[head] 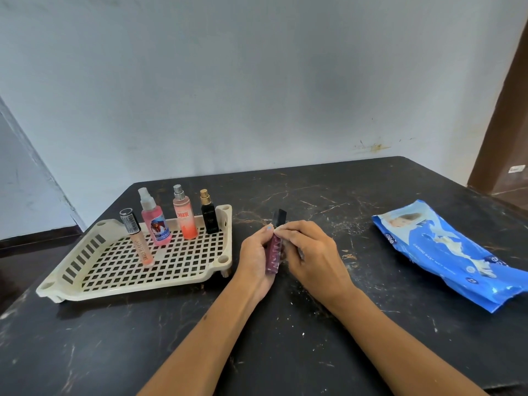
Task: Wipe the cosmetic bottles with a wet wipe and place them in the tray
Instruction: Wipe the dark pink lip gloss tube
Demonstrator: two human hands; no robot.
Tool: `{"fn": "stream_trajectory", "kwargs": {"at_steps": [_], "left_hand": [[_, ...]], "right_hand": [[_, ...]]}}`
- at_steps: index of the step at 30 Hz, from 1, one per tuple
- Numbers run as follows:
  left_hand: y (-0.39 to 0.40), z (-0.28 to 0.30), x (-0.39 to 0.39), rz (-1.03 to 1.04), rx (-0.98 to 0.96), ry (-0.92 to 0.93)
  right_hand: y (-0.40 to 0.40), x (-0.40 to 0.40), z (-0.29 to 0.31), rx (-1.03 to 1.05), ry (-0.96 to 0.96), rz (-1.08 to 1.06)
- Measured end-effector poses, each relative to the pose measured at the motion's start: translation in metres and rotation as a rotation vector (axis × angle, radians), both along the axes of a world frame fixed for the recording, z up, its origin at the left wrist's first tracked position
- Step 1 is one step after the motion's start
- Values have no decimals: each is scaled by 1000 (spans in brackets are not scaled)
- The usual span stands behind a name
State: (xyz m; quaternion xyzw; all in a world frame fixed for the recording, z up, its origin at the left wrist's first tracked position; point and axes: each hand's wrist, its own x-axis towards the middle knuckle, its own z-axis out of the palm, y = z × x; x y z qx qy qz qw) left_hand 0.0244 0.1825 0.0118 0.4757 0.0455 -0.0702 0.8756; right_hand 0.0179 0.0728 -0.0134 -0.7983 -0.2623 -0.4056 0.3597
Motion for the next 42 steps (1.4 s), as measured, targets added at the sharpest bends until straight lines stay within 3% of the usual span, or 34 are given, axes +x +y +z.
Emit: {"fn": "stream_trajectory", "kwargs": {"at_steps": [16,42], "left_hand": [[-3,-1,-1,-25,87,-78],[1,0,1,4,-48,-3]], "right_hand": [[0,0,2,-4,-16,-77],[3,-1,0,-53,-4,-36]]}}
